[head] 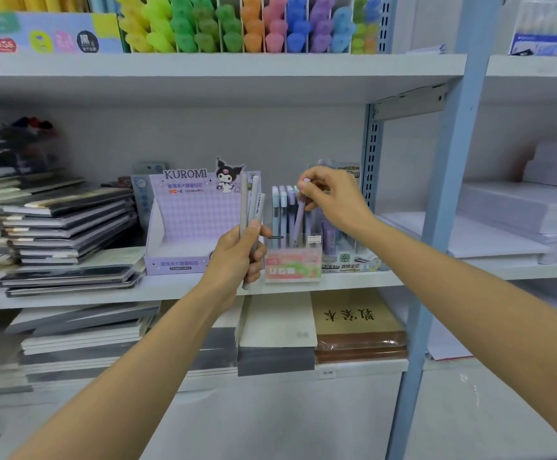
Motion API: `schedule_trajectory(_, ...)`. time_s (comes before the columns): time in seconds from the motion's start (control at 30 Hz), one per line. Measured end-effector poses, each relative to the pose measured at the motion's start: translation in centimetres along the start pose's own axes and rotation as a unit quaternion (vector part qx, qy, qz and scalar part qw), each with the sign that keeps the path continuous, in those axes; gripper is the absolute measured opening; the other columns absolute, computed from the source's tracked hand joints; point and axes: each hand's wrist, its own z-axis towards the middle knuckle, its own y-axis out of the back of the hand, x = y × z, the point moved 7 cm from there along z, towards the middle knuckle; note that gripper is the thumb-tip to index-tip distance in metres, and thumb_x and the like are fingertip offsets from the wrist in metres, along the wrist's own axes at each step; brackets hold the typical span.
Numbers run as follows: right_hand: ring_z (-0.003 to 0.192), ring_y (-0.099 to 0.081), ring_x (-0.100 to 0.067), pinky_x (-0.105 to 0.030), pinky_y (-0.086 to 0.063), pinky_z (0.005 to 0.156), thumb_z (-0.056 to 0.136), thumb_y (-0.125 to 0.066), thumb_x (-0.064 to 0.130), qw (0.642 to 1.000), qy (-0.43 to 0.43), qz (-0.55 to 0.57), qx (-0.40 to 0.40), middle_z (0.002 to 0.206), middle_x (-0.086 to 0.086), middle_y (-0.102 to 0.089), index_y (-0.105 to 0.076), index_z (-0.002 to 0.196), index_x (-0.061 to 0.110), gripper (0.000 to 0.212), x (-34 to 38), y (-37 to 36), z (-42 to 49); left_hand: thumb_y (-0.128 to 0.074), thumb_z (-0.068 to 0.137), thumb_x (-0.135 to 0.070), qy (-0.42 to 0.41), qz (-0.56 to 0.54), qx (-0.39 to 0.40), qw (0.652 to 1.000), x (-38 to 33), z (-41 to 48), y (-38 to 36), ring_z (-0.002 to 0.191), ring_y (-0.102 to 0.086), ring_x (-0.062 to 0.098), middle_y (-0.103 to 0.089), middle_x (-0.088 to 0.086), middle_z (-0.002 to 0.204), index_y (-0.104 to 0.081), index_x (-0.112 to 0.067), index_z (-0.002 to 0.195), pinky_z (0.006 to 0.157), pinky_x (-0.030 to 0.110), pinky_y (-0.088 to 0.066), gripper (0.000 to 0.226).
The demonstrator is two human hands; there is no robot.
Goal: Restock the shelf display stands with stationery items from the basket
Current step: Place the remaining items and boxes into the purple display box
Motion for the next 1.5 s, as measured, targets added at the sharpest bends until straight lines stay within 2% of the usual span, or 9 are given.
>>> schedule_trajectory(0.2,0.076,-0.069,-0.022,-0.031,-0.06,0.067,0.09,-0.066,0.013,0.999,-0.018,0.024,-0.012,0.082,-0.009,-0.068,-0.054,0.109,0.014,0.022,-0.8,-1.0,-0.2,-0.043,0.104,-0.029,-0.001,0.001,0.006,1.0,0.0,-0.1,-0.3,0.049,-0.043,0.01,-0.049,-0.003,0.062,-0.063,-0.012,0.1,0.045,0.023,-0.037,0.027)
schedule_trajectory(0.43,0.077,-0.05,-0.01,-0.032,-0.045,0.069,0.088,-0.069,0.027,0.98,0.005,-0.183,-0.077,0.087,0.004,-0.053,-0.065,0.092,0.02,0.009,-1.0,-0.8,-0.7,-0.041,0.104,-0.024,0.0,0.004,0.001,1.0,-0.6,-0.5,-0.5,0.057,-0.049,0.011,-0.052,0.0,0.068,-0.067,-0.01,0.101,0.057,0.022,-0.045,0.03)
schedule_trajectory(0.73,0.056,-0.055,-0.002,-0.017,-0.046,0.051,0.095,-0.06,0.016,0.981,-0.057,0.153,0.103,0.073,0.008,-0.068,-0.065,0.115,0.007,0.022,2.2,-1.6,-2.1,-0.045,0.103,-0.026,-0.003,0.0,0.047,0.999,-2.1,-1.4,-2.3,0.058,-0.056,0.013,-0.061,0.001,0.07,-0.067,-0.007,0.108,0.058,0.022,-0.05,0.03)
schedule_trajectory(0.9,0.064,-0.064,-0.015,-0.02,-0.055,0.063,0.093,-0.059,0.005,0.953,-0.097,0.286,0.004,0.081,-0.011,-0.066,-0.062,0.1,-0.003,0.011,1.8,1.2,-2.1,-0.045,0.103,-0.028,0.017,-0.022,0.033,0.999,-2.8,-1.8,-2.2,0.056,-0.06,0.012,-0.067,0.004,0.074,-0.065,-0.011,0.104,0.049,0.021,-0.05,0.026)
schedule_trajectory(1.03,0.068,-0.068,-0.017,-0.022,-0.059,0.068,0.091,-0.059,0.001,0.939,-0.113,0.323,-0.041,0.081,-0.01,-0.069,-0.062,0.096,-0.001,0.006,1.0,3.0,-2.7,-0.051,0.099,-0.032,0.04,-0.067,-0.018,0.997,-2.5,-1.5,-0.6,0.043,-0.027,0.005,-0.034,-0.01,0.055,-0.066,-0.009,0.106,0.035,0.015,-0.024,0.028)
schedule_trajectory(1.2,0.068,-0.067,-0.015,-0.02,-0.056,0.065,0.09,-0.063,0.005,0.953,-0.119,0.277,0.031,0.077,-0.006,-0.071,-0.064,0.097,-0.001,0.01,0.5,2.4,-4.3,-0.075,0.07,-0.032,0.012,-0.173,-0.06,0.983,-3.4,-1.7,-0.1,0.041,-0.023,0.005,-0.031,-0.011,0.051,-0.06,-0.012,0.09,0.033,0.015,-0.022,0.032)
schedule_trajectory(1.3,0.066,-0.065,-0.015,-0.02,-0.054,0.063,0.089,-0.065,0.009,0.958,-0.128,0.235,0.103,0.077,-0.006,-0.071,-0.066,0.093,0.003,0.008,0.1,1.4,-5.4,-0.072,0.08,-0.024,-0.002,-0.226,-0.091,0.97,-3.8,-1.9,0.1,0.039,-0.024,0.004,-0.032,-0.011,0.049,-0.067,-0.02,0.072,0.033,0.016,-0.022,0.01)
schedule_trajectory(1.37,0.066,-0.066,-0.015,-0.02,-0.055,0.063,0.087,-0.067,0.011,0.955,-0.124,0.215,0.161,0.078,-0.006,-0.072,-0.068,0.091,0.006,0.006,0.1,0.3,-6.4,-0.068,0.088,-0.022,-0.009,-0.23,-0.111,0.967,-3.9,-2.0,0.3,0.039,-0.023,0.005,-0.031,-0.011,0.049,-0.073,-0.024,0.057,0.033,0.016,-0.022,0.031)
schedule_trajectory(1.5,0.074,-0.068,-0.02,-0.025,-0.057,0.071,0.089,-0.067,0.019,0.935,-0.102,0.188,0.283,0.085,-0.01,-0.072,-0.069,0.093,0.006,0.013,1.1,-1.8,-8.0,-0.069,0.087,-0.023,-0.019,-0.211,-0.124,0.969,-4.2,-2.2,-0.1,0.038,-0.022,0.006,-0.029,-0.01,0.047,-0.07,-0.021,0.068,0.032,0.017,-0.021,0.02)
